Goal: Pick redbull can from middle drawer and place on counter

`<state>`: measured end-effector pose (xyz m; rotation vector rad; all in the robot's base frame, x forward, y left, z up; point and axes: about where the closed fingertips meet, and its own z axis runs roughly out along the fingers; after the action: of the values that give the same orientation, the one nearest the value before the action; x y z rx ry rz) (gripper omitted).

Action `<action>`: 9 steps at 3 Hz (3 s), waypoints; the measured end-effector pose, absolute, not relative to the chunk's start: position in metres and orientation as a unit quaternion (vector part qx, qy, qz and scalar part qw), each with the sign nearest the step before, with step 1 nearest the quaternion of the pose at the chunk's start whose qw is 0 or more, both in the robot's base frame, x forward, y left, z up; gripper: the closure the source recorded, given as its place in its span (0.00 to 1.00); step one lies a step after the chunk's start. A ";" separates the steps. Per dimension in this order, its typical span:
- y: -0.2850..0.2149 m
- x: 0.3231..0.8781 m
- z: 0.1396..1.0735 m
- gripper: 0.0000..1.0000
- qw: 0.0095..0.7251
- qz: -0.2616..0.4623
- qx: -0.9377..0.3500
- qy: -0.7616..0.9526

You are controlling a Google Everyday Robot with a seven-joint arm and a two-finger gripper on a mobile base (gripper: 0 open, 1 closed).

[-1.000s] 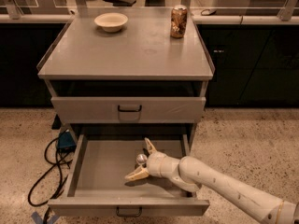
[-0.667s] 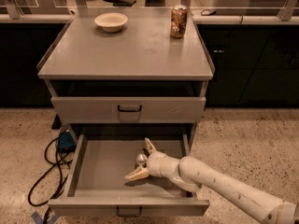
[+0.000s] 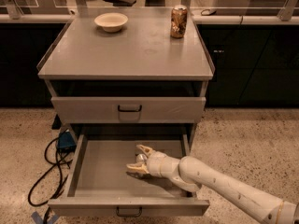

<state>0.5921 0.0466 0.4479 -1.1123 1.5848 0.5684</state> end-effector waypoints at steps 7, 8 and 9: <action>0.079 0.592 0.736 1.00 0.570 0.283 -0.602 0.482; 0.079 0.592 0.736 1.00 0.570 0.283 -0.602 0.482; 0.085 0.601 0.771 1.00 0.566 0.282 -0.609 0.479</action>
Offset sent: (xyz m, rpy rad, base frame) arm -0.0013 -0.0005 0.0024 0.0019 0.0022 0.0036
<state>0.6007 0.0851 0.7708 -1.4319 1.1271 0.6626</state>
